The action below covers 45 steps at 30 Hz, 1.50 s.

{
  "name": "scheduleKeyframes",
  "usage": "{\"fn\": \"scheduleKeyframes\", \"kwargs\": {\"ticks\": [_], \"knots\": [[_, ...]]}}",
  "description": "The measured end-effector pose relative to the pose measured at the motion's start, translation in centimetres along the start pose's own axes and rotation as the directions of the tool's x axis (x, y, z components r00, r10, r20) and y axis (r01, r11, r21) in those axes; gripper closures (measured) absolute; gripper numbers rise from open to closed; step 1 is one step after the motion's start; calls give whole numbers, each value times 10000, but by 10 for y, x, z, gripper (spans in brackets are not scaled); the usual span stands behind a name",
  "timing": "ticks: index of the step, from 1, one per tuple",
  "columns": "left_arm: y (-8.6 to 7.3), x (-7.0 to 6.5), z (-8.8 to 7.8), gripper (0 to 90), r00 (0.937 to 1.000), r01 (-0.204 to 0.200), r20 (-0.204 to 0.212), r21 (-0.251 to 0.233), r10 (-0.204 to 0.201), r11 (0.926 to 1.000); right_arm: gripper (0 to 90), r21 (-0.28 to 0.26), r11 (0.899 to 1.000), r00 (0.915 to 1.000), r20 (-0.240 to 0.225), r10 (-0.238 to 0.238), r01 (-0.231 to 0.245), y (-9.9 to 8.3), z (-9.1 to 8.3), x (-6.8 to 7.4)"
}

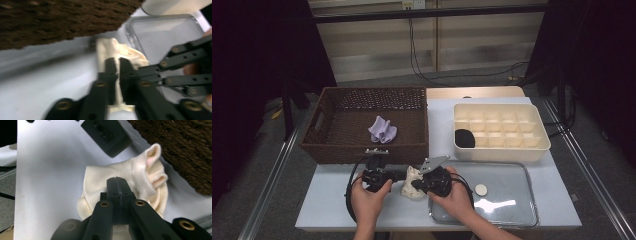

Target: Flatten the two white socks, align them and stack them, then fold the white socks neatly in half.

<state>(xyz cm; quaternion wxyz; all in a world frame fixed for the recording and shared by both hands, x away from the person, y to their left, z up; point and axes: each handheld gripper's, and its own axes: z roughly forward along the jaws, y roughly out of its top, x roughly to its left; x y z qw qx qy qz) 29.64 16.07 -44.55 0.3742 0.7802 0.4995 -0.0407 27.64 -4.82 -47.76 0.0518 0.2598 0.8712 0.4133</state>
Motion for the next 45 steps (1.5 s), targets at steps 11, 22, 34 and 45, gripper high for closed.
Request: {"fn": "scheduleKeyframes", "kwargs": {"ticks": [11,22,34,45], "knots": [[-10,6,12,586,9991,383,173,337,-389,9987,900,-102,9999,9999,74,95,-94,-3,-3,-3],[-14,3,23,689,9997,9,237,521,-22,9986,900,-93,9999,9999,102,119,-118,-4,-5,-3],[-7,2,13,811,9994,178,268,689,-197,9975,851,-71,9990,9988,166,-450,451,-1,-17,-2],[5,-5,-10,818,9999,50,132,487,-57,9988,900,-44,9985,9985,20,-544,544,7,-2,3]]}}
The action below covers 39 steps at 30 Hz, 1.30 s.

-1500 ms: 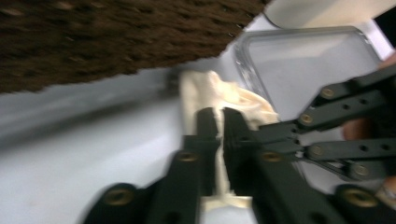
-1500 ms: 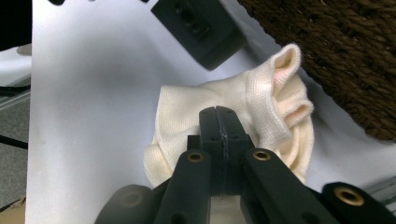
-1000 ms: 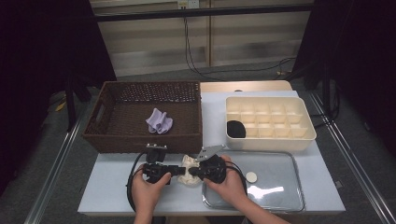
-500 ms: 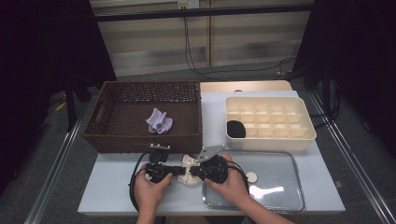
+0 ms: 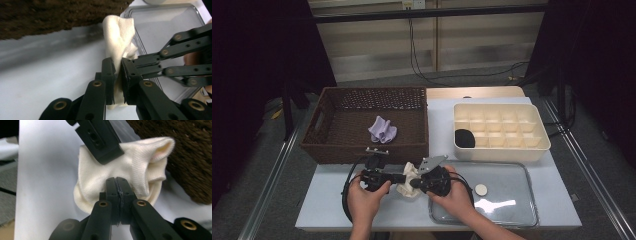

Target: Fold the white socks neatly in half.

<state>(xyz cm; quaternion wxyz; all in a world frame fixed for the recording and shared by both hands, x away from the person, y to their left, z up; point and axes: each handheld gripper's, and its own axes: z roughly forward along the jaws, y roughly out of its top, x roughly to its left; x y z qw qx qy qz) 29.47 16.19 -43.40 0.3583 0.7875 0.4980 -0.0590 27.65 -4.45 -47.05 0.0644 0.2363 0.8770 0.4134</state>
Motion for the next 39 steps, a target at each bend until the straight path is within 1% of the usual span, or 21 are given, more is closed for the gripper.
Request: {"fn": "scheduleKeyframes", "kwargs": {"ticks": [2,3,5,6,8,11,13,16,18,19,20,22,23,26,28,30,31,32,35,37,39], "knots": [[1,-2,-3,818,9996,-220,-179,170,223,9996,900,-57,9997,9997,-129,225,-226,2,3,0],[1,-3,-3,817,9990,-350,-272,224,356,9991,900,-48,9998,9998,-130,179,-180,3,5,1],[2,-6,0,817,9992,-251,-314,103,255,9996,900,28,9999,9999,1,115,-115,4,7,2],[2,-5,0,817,9984,-439,-341,240,447,9987,900,57,9999,9999,45,126,-127,3,7,2],[3,-7,1,816,9987,-386,-320,194,392,9991,900,0,9998,9998,-11,221,-221,1,7,1],[2,-8,3,816,9965,-487,-670,329,508,9983,900,-14,9996,9996,-50,289,-289,0,4,0],[2,-6,5,816,9968,-355,-704,242,371,9991,900,-59,9996,9996,-60,276,-276,1,0,0],[1,-4,5,814,9974,-260,-665,203,272,9995,900,55,9999,9998,104,-149,148,2,-4,3],[2,-4,4,807,9976,-378,-577,265,393,9989,900,238,9989,9989,248,-410,404,1,-2,4],[2,-5,5,800,9985,-244,-493,96,248,9997,900,294,9988,9987,332,-396,386,0,0,4],[1,-4,5,777,9979,-318,-563,98,323,9994,900,175,9996,9993,284,-242,237,-2,2,3],[0,-2,4,689,9989,55,-470,-253,-67,9997,900,146,9999,9996,284,-24,19,-3,2,1],[-1,1,3,658,9991,17,-416,-135,-22,9999,900,149,9999,9994,344,17,-22,-3,2,1],[-5,7,1,624,9990,375,-244,-353,-384,9987,900,201,9998,9988,483,58,-68,-4,0,-2],[-7,11,1,598,9987,502,-1,-296,-502,9983,900,114,9996,9993,298,237,-240,-6,0,-4],[-9,12,1,608,9973,719,202,-322,-713,9969,900,117,9997,9992,337,222,-226,-7,0,-4],[-9,13,1,630,9979,608,240,-193,-603,9980,900,98,9998,9991,387,186,-190,-7,0,-4],[-10,12,2,666,9967,726,366,-197,-719,9972,900,95,9998,9991,394,167,-171,-7,0,-4],[-10,12,2,773,9987,489,170,-17,-489,9988,900,104,9996,9993,275,270,-272,-6,0,-5],[-9,12,2,793,9993,361,-57,43,-361,9993,900,94,9994,9992,233,324,-327,-5,-2,-5],[-8,10,2,800,9989,419,-185,-43,-419,9991,900,-317,9990,9994,148,316,-312,-1,-6,-4]]}}
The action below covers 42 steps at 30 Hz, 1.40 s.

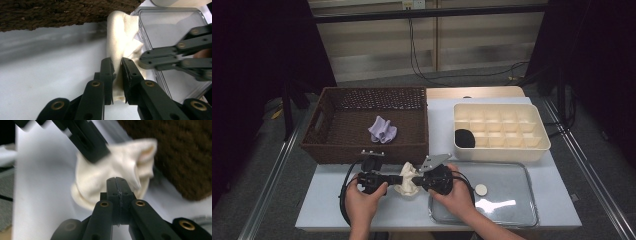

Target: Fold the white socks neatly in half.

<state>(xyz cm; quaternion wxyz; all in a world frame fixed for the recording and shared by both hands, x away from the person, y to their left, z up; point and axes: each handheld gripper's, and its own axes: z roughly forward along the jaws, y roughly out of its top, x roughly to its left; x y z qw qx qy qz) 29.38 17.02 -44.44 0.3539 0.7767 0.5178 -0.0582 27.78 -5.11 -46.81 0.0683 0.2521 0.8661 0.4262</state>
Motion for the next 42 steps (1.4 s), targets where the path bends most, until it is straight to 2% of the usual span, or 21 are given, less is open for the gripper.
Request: {"fn": "scheduleKeyframes", "kwargs": {"ticks": [2,5,8,13,17,19,21,22,24,25,26,28,29,32,33,34,35,36,39,41,42], "knots": [[1,0,0,801,9999,-70,-129,54,70,10000,900,-18,10000,9998,-162,-71,70,4,1,2],[3,-2,0,800,9995,-237,-199,165,240,9996,900,407,9989,9997,-74,-218,221,3,11,2],[4,-7,-1,800,9995,-243,-220,50,244,9997,900,269,9996,9998,-133,136,-133,4,14,0],[4,-16,3,800,9955,-713,-608,311,731,9970,900,191,9997,9997,-163,182,-179,6,23,1],[4,-18,4,800,9950,-747,-640,319,766,9967,900,132,9999,9998,-194,100,-97,5,22,1],[4,-19,6,800,9917,-905,-874,430,940,9950,895,121,9998,9996,-253,148,-145,5,19,0],[5,-20,7,801,9908,-1049,-798,524,1088,9931,892,191,9998,9998,-146,117,-115,5,15,1],[5,-21,8,801,9921,-927,-816,405,958,9949,898,189,9997,9999,-90,143,-141,5,13,1],[5,-22,8,800,9903,-1122,-766,487,1158,9925,900,265,9996,9999,-28,132,-131,3,12,2],[5,-24,8,800,9905,-1089,-792,430,1121,9931,900,210,9997,9999,-4,123,-123,2,14,1],[5,-26,8,799,9877,-1305,-793,534,1345,9900,900,191,9997,9999,14,159,-159,1,14,2],[5,-30,8,796,9817,-1504,-1096,551,1557,9871,900,145,9997,9999,12,172,-172,2,17,2],[4,-31,9,797,9812,-1536,-1094,572,1592,9865,900,132,9997,9998,7,189,-190,1,18,1],[3,-32,12,799,9812,-1569,-1053,540,1619,9861,900,90,9984,9981,-266,558,-556,0,16,-4],[2,-33,14,800,9813,-1590,-1017,499,1633,9860,900,107,9965,9959,-359,829,-826,-1,15,-6],[2,-34,15,801,9801,-1629,-1069,491,1673,9854,900,178,9958,9954,-328,900,-894,0,13,-8],[2,-36,17,802,9763,-1802,-1098,663,1867,9814,900,239,9962,9964,-87,841,-839,1,10,-8],[2,-38,20,802,9755,-1857,-1075,637,1917,9805,900,218,9972,9975,36,708,-709,1,8,-9],[2,-43,24,802,9691,-2082,-1200,720,2156,9754,900,284,9957,9954,405,869,-881,0,1,-15],[1,-44,25,802,9675,-2171,-1164,735,2245,9734,900,318,9958,9951,520,839,-856,0,-3,-17],[0,-45,26,802,9678,-2144,-1202,669,2212,9745,900,164,9954,9944,487,939,-948,-1,-6,-19]]}}
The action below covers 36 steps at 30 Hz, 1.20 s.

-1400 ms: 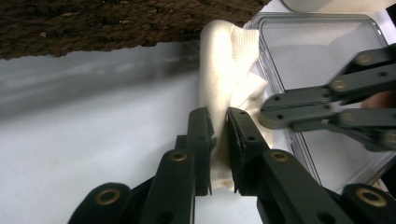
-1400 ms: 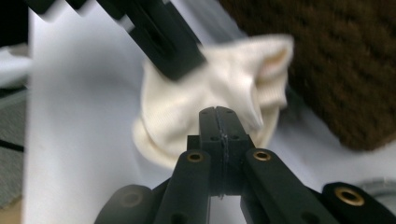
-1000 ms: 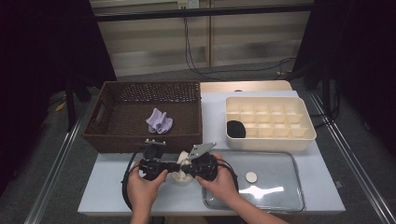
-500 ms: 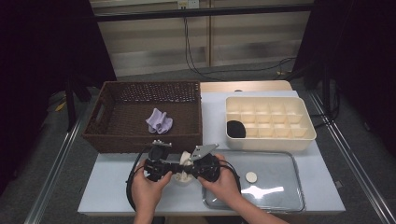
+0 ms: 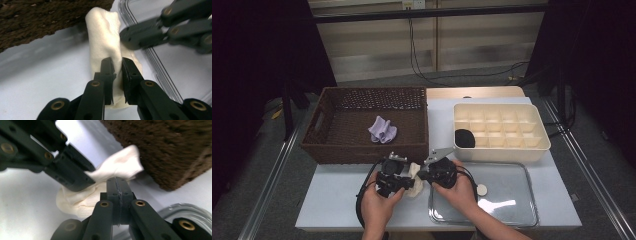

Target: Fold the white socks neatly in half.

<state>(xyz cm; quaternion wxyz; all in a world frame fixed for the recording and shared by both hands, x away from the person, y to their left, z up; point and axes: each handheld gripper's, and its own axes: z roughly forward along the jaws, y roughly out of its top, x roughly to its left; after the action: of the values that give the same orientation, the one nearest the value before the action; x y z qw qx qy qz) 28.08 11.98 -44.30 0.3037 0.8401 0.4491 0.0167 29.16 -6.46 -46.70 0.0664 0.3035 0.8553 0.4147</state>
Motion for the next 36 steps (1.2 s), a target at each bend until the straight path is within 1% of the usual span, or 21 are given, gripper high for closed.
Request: {"fn": "scheduleKeyframes", "kwargs": {"ticks": [1,2,4,5,6,7,10,11,15,17,18,21,22,23,24,25,27,30,32,34,36], "knots": [[0,0,0,801,9999,-153,16,78,153,9999,900,-206,9998,10000,0,38,-38,1,-3,-1],[0,-1,0,802,9998,-196,1,111,196,9997,900,-346,9994,10000,48,-1,2,2,-6,-1],[0,-2,1,802,9997,-226,7,113,226,9997,900,-722,9974,9999,-102,-64,56,7,-10,-1],[0,-2,1,802,9997,-222,40,108,222,9997,900,-860,9962,9999,-92,-115,107,10,-12,0],[0,-1,1,802,9998,-189,71,79,189,9998,900,-942,9955,9998,-102,-148,138,13,-12,1],[-1,-1,1,802,9998,-201,75,67,201,9998,900,-1003,9949,9997,-212,-154,132,15,-11,2],[-1,-2,2,802,9996,-275,28,26,275,9996,900,-907,9956,9990,-345,-285,253,19,-3,5],[-1,-2,2,802,9995,-321,28,75,321,9995,899,-847,9958,9990,-269,-366,342,19,0,6],[-1,-1,2,799,9992,-387,78,58,386,9992,900,-551,9979,9992,-212,-338,326,12,10,4],[-1,-1,2,792,9995,-284,159,16,284,9996,900,-468,9987,9995,-257,-199,187,8,11,2],[-1,-2,3,786,9997,-164,158,-37,165,9999,900,-450,9989,9996,-238,-137,126,7,11,2],[0,-1,1,738,9994,-21,331,-52,23,10000,900,-389,9991,9996,-223,-174,165,5,11,2],[0,-1,1,716,9993,45,363,-112,-41,9999,900,-373,9991,9996,-176,-231,224,5,11,2],[0,-1,0,702,9990,204,397,-241,-194,9995,900,-399,9990,9996,-174,-203,196,4,11,2],[1,1,-2,697,9986,195,504,-222,-184,9996,900,-418,9989,9996,-202,-216,207,3,10,2],[1,2,-4,678,9981,298,547,-274,-283,9992,900,-439,9989,9996,-210,-173,164,2,10,2],[2,5,-7,659,9981,396,477,-353,-379,9986,900,-465,9988,9996,-232,-146,135,1,9,1],[2,9,-11,655,9973,574,498,-578,-546,9967,900,-499,9987,9996,-254,-139,127,0,8,1],[2,11,-16,658,9949,737,742,-706,-684,9948,900,-509,9986,9995,-244,-187,174,-1,8,1],[2,13,-20,659,9954,763,651,-868,-708,9933,900,-545,9984,9995,-274,-138,123,-2,7,0],[1,15,-22,655,9943,880,681,-894,-821,9921,900,-539,9985,9995,-325,-20,2,-2,7,-1]]}}
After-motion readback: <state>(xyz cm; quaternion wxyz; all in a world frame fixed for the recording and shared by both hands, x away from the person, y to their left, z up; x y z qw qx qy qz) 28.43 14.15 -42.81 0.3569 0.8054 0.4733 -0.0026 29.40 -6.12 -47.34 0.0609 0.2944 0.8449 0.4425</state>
